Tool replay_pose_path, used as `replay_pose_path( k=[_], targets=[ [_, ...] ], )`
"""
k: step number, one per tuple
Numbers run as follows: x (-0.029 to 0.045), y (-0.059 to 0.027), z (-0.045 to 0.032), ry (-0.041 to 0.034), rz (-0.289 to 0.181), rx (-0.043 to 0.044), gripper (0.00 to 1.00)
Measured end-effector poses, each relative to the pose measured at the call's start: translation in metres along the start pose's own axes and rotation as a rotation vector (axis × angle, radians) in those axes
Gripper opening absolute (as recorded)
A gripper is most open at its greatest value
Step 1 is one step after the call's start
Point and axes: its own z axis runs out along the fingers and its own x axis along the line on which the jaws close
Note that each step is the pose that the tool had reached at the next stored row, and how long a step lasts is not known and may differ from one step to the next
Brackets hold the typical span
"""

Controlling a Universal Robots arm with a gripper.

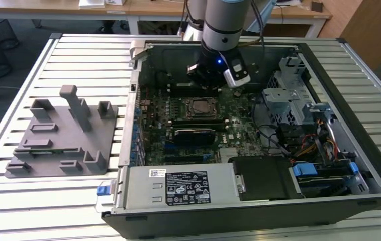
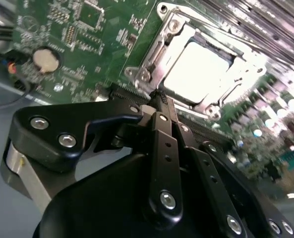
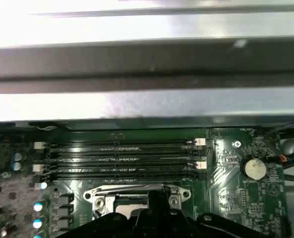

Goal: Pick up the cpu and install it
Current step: 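Install the second cpu locking lever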

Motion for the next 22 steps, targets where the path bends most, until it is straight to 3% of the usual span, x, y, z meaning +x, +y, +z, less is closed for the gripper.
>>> replay_pose_path(
  k=[4, 9, 13, 22],
  targets=[
    [0.0002, 0.0007, -0.0141, 0.0001, 0.0, 0.0, 0.11],
    [-0.0003, -0.013, -0.016, 0.0001, 0.0, 0.0001, 0.11],
    [-0.0007, -0.0243, -0.0169, 0.0, 0.0, 0.0055, 0.11],
    [-0.0018, -0.052, -0.0203, 0.0003, 0.0, 0.0053, 0.11]
  ],
)
